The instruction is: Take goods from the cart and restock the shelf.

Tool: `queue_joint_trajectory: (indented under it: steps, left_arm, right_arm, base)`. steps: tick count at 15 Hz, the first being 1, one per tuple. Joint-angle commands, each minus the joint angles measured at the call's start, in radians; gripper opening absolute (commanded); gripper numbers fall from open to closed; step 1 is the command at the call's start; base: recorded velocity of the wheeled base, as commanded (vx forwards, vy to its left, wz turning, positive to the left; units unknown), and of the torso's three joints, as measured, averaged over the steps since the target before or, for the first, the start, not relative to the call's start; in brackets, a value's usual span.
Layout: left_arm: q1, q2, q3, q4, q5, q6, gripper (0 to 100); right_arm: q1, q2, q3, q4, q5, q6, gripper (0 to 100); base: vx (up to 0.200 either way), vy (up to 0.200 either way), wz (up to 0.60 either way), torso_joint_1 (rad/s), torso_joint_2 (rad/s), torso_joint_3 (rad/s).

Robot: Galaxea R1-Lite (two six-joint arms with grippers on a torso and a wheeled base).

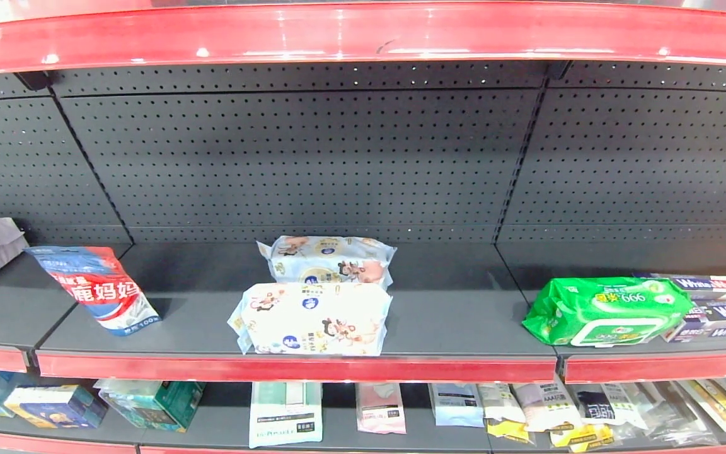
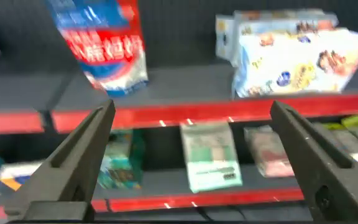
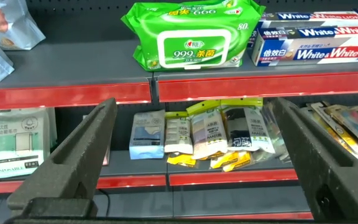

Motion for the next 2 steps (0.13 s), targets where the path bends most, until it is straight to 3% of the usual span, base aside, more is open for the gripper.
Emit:
queue_joint_trajectory:
  steps: [1,2]
  left_arm:
    - [0.001,0.003,0.007,0.003,0.004,-0.041,100]
    - [0.001,0.003,0.007,0.005,0.002,-0.045,100]
  right_arm:
    - [0.000,0.002,0.000,0.000,0.000,0.000,100]
    - [0.000,0.002,0.000,0.000,0.000,0.000,100]
  base:
    - [0.000,0.000,0.00,0.000,0.00,0.000]
    - [0.000,0.000,0.00,0.000,0.00,0.000]
